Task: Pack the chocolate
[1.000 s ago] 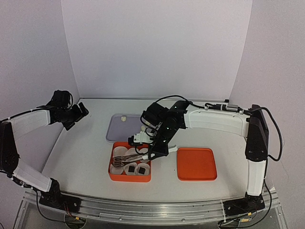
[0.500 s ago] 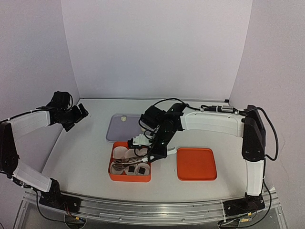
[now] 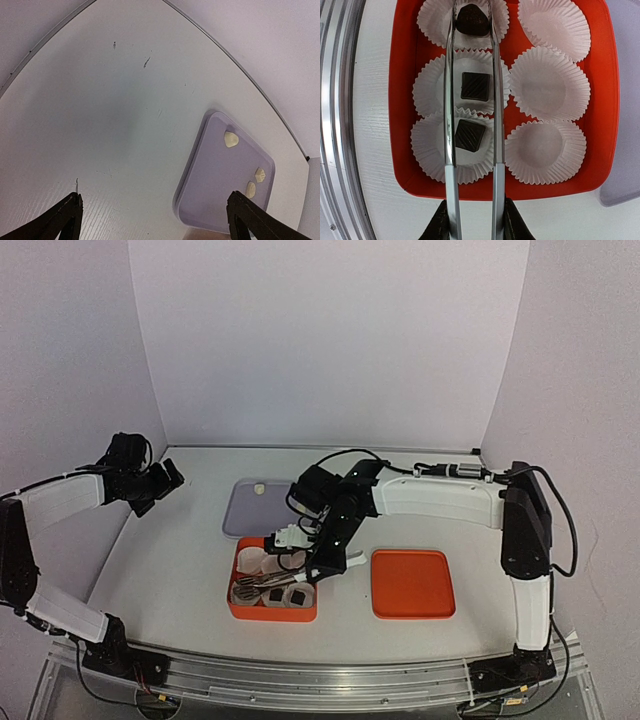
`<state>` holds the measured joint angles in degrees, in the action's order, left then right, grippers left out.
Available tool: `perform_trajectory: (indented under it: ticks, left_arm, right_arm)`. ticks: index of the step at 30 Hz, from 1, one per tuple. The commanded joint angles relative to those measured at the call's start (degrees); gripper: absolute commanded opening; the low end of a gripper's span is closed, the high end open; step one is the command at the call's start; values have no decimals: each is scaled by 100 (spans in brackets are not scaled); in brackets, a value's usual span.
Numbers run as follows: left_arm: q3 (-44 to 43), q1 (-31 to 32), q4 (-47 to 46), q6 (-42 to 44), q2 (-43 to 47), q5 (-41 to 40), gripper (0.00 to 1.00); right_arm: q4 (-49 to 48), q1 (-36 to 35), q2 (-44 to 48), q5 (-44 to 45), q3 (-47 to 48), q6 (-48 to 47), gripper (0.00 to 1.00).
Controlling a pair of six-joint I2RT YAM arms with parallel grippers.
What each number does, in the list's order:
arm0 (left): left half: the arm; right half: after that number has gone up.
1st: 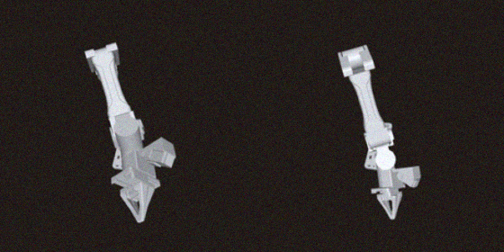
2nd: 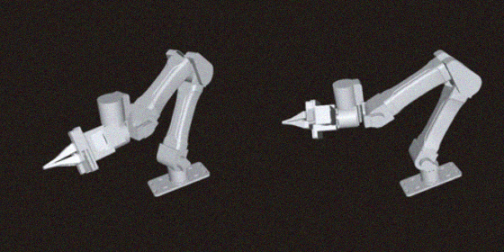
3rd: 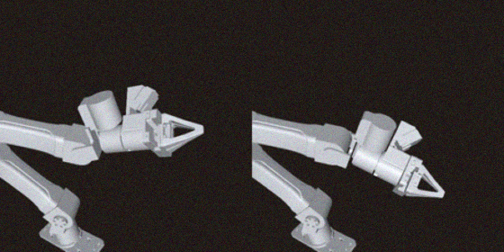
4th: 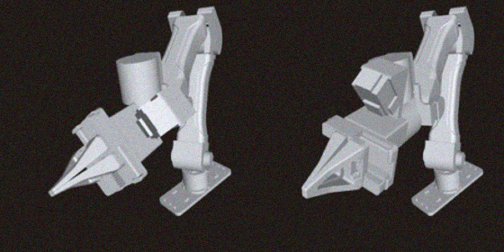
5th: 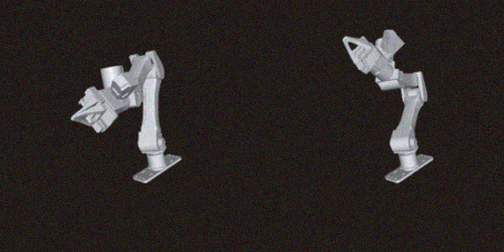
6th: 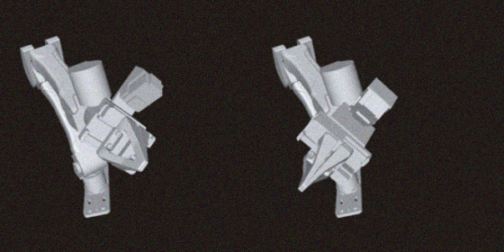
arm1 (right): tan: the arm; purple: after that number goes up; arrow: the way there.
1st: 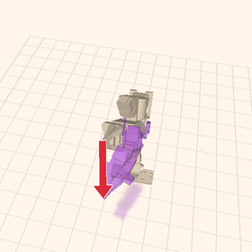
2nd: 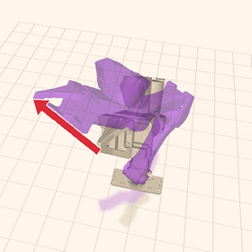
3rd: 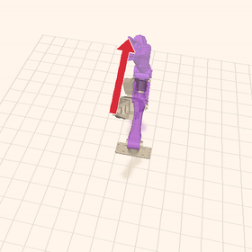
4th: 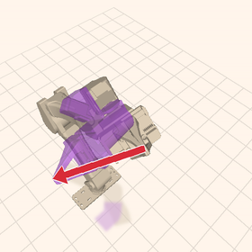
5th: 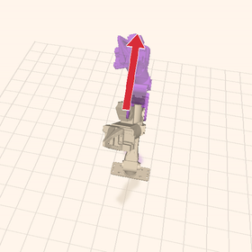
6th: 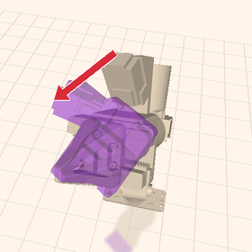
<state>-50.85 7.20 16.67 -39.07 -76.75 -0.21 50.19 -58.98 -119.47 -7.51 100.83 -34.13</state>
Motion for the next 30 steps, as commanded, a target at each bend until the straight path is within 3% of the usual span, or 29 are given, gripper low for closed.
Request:
perform_trajectory:
  ticks: [1, 9, 30]
  left_arm:
    - [-4, 9, -6, -14, 169, -59, 100]
    - [-27, 10, -7, -5, 125, -38, 100]
    - [-62, 6, -97, -34, 50, 3, 100]
  right_arm:
    - [-54, -47, -7, -81, 278, 88, 28]
    - [-52, -48, 30, -14, 272, 57, 34]
    - [-51, -61, 837, 214, 127, -67, 34]
